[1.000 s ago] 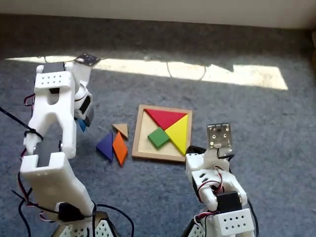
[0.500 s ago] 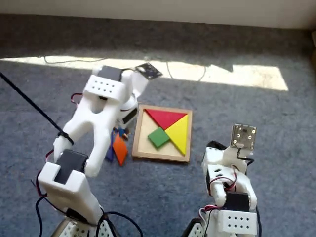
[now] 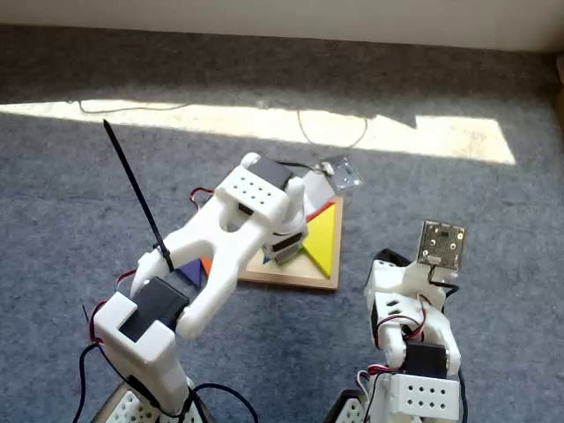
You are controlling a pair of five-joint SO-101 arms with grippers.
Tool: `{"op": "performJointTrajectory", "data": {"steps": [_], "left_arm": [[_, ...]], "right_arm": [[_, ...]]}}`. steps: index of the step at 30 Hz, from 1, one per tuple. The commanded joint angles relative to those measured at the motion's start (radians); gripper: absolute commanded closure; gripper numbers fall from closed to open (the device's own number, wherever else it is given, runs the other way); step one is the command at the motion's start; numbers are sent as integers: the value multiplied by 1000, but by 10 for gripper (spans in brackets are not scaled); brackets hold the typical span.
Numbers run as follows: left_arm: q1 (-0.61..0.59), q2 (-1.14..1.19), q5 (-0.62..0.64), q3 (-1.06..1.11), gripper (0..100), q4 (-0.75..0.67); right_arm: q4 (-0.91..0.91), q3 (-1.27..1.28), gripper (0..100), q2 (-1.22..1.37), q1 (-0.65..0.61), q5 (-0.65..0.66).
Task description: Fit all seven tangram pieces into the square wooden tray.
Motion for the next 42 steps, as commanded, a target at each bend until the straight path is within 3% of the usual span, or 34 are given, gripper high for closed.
{"op": "performJointTrajectory", "data": {"steps": [1, 6, 12, 19, 23, 35, 42], "left_arm": [[84, -58, -37, -5, 919, -17], [120, -58, -37, -7, 908, -28], [116, -58, -29, -5, 755, -98], [116, -68, -25, -7, 752, -101], [99, -71, 46, -18, 752, -41], [-22, -363, 43, 150, 966, 11], [-263, -616, 117, 311, 973, 5]], "right_arm": [[-24, -54, 985, -19, 12, -12], [-24, -54, 985, -19, 12, -12], [-24, -54, 985, -19, 12, -12], [-24, -51, 985, -19, 12, -12], [-24, -51, 985, -19, 12, -12], [-24, -51, 985, -19, 12, -11], [-24, -51, 985, -19, 5, -11]]}}
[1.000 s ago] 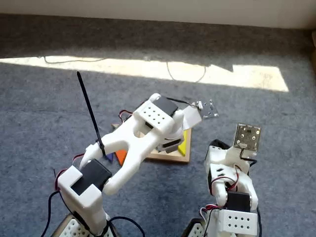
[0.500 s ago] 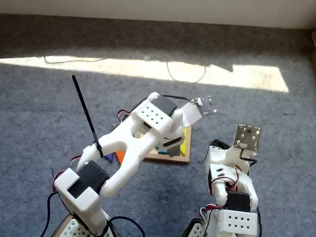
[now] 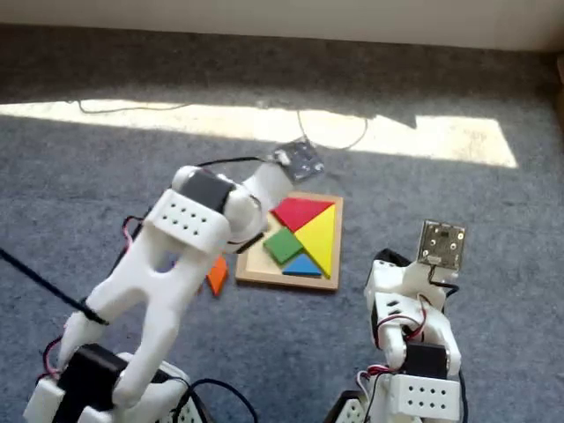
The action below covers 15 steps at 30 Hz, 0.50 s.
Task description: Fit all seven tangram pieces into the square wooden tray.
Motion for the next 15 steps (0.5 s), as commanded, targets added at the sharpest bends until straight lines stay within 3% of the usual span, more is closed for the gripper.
{"op": "performJointTrajectory", "data": {"steps": [1, 7, 12, 15], "left_arm": [[-196, -176, 103, 59, 950, 5], [-321, -170, 275, 117, 715, -5], [-321, -1, 512, 128, 695, -129], [-323, 133, 588, 93, 697, -183]], "right_arm": [[-24, -51, 985, -19, 4, -11], [-25, -51, 985, -19, 4, -11], [-25, -51, 985, -19, 4, -11], [-25, -50, 985, -19, 4, -11]]}}
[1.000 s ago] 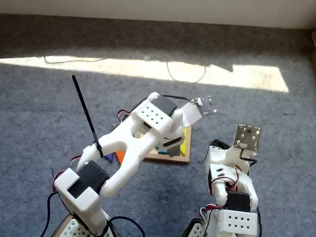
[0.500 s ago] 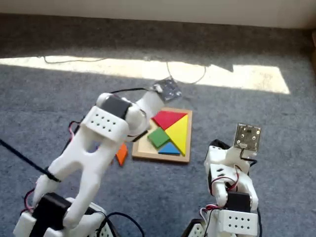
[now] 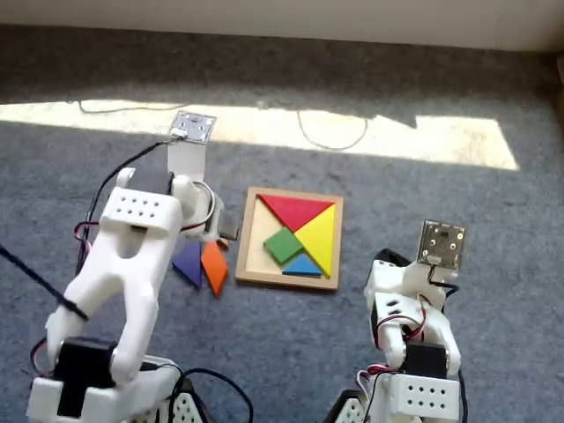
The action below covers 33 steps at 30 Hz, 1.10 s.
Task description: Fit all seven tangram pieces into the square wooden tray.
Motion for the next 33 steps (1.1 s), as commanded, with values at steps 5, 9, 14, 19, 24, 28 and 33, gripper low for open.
{"op": "performJointTrajectory", "data": {"steps": [5, 9, 14, 19, 24, 28, 33], "left_arm": [[-16, 285, 230, -153, 698, -71], [-10, 344, 247, -197, 698, -72], [-15, 392, 249, -245, 699, -84], [-8, 483, 288, -249, 726, -149], [-8, 524, 282, -278, 738, -143], [18, 524, 278, -280, 755, -143], [53, 526, 239, -282, 851, -150]], "right_arm": [[-25, -50, 985, -19, 4, -11], [-25, -50, 985, -19, 4, -11], [-25, -50, 985, -19, 4, -11], [-25, -50, 985, -19, 4, -11], [-25, -51, 985, -19, 4, -11], [-25, -51, 985, -19, 4, -11], [-25, -51, 985, -19, 4, -11]]}}
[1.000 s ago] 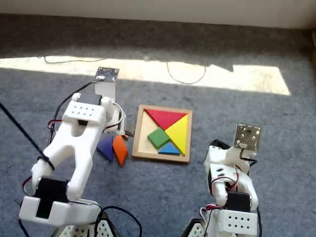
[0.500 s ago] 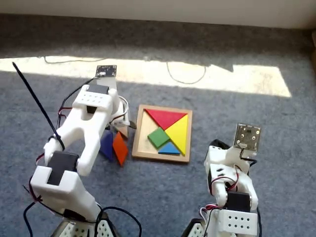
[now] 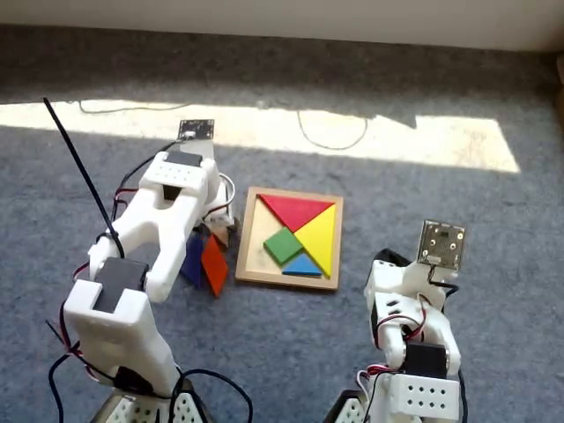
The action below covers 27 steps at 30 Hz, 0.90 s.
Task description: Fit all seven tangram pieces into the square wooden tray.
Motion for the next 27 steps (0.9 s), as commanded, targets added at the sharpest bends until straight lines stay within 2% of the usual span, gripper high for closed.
{"op": "performJointTrajectory", "data": {"steps": [1, 8, 18, 27], "left_arm": [[41, -5, -23, -42, 867, -14], [36, -15, -31, -48, 887, -14], [45, -18, -218, -166, 889, 32], [194, -15, -244, -225, 889, 87]], "right_arm": [[-25, -51, 985, -19, 4, -11], [-25, -51, 985, -19, 4, -11], [-25, -51, 985, -19, 4, -11], [-25, -53, 985, -19, 4, -11]]}}
